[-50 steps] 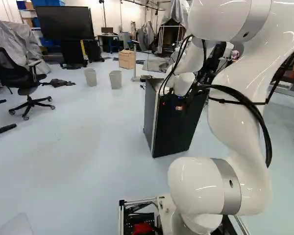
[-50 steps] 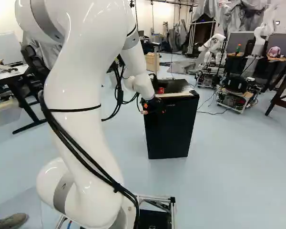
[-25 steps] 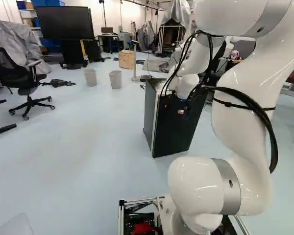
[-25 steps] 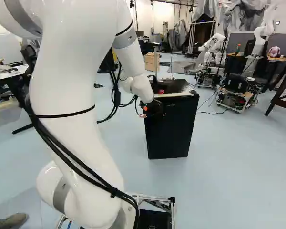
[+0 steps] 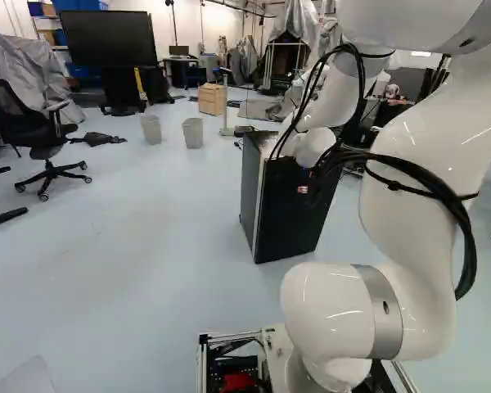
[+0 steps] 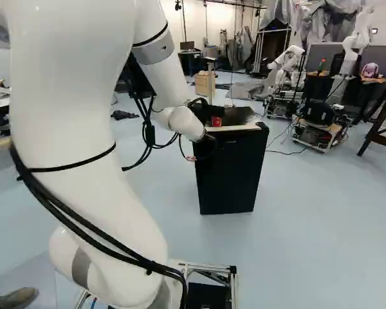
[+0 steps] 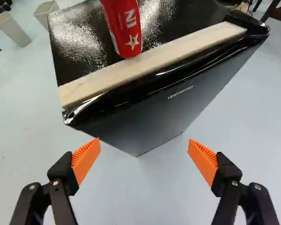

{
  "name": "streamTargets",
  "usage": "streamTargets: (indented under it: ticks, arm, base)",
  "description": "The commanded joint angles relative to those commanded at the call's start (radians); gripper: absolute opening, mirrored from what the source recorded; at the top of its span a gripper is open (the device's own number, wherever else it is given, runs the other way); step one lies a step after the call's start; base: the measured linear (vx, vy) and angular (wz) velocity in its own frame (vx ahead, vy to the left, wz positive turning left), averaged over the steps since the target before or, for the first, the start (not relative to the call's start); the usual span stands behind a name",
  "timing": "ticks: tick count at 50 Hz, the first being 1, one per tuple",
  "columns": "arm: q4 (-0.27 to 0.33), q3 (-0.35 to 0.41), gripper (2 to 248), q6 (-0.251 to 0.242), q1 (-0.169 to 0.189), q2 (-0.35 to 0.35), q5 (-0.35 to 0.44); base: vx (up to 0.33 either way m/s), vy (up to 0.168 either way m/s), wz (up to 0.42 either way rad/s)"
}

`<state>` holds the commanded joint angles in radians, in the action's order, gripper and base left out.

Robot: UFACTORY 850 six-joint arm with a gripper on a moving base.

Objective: Grab a drink from the fridge

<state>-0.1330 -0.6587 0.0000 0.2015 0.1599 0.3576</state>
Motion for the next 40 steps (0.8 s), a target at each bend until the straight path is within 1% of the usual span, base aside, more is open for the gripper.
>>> streamTargets:
  ticks: [8,15,31,40]
  arm:
    - [0.000,0.012,247,0.000,-0.021,-0.011,0.084]
    - [0.000,0.016,247,0.000,-0.031,-0.014,0.158]
    - [0.002,0.017,247,0.000,-0.033,-0.015,0.327]
    - [0.022,0.016,247,0.000,-0.029,-0.014,0.418]
  base:
    - [0.000,0.000,0.000]
    - [0.000,0.000,0.000]
    - [0.000,0.000,0.000]
    - [0.000,0.000,0.000]
